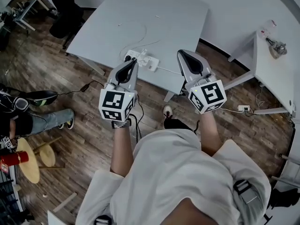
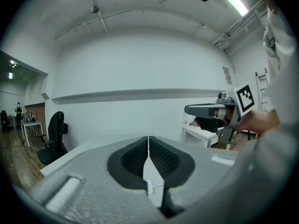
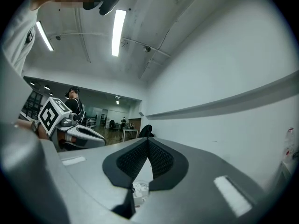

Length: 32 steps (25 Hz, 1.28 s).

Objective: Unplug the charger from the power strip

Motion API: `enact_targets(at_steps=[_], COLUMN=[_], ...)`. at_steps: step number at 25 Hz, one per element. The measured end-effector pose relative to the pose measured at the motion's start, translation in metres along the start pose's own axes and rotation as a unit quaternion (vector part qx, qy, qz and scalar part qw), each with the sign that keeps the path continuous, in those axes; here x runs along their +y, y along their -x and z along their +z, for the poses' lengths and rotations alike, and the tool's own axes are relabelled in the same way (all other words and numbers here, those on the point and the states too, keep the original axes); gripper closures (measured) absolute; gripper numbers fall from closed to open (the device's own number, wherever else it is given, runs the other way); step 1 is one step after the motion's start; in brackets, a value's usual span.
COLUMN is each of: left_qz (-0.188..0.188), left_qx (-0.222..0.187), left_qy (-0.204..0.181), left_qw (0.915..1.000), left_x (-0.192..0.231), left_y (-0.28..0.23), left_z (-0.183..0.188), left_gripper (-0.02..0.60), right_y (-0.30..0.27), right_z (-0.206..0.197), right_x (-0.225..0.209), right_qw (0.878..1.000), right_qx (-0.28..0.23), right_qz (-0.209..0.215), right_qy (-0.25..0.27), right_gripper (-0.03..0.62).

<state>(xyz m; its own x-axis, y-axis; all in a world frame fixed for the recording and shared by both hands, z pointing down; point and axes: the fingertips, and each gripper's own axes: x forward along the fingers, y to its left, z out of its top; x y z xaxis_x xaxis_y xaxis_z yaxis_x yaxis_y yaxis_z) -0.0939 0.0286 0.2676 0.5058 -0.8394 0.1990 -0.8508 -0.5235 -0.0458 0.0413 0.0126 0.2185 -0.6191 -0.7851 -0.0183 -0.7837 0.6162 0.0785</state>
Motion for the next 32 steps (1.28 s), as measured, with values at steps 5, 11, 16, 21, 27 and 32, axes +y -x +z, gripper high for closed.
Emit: enact_targets(at_steps=[5,11,16,21,27,32], left_qz=[-0.001,0.009,0.023,0.027,0.019,0.001], left_qx=[0.028,0.077,0.118,0.145,0.185,0.2], left_qy=[0.014,0.071,0.115,0.148,0.174,0.177], left_qw=[0.9995,0.9944,0.9861,0.9779,0.967,0.9637], left_x=[0.009,0.018,0.025,0.027,0.034,0.042], left_y=[-0.049,-0.086,-0.102,-0.113,-0.131,-0.144], left_z=[-0.023,-0.081,-0.128,-0.165,-0.217,-0.243], left_gripper=[0.545,0.509,0.483,0.466,0.425,0.408], right_y=[-0.04,-0.083,-0.108,-0.126,-0.143,-0.154], right_z=[-0.034,-0.092,-0.143,-0.196,-0.275,-0.332], right_x=[-0.029,-0.045,-0.043,-0.039,-0.032,-0.026], right_qw=[0.999,0.994,0.985,0.973,0.952,0.932], right_qx=[0.039,0.086,0.129,0.18,0.263,0.325], right_qz=[0.022,0.067,0.109,0.137,0.148,0.148], right_qy=[0.006,-0.012,-0.029,-0.04,-0.051,-0.057], right_gripper=[0.534,0.51,0.5,0.499,0.48,0.467])
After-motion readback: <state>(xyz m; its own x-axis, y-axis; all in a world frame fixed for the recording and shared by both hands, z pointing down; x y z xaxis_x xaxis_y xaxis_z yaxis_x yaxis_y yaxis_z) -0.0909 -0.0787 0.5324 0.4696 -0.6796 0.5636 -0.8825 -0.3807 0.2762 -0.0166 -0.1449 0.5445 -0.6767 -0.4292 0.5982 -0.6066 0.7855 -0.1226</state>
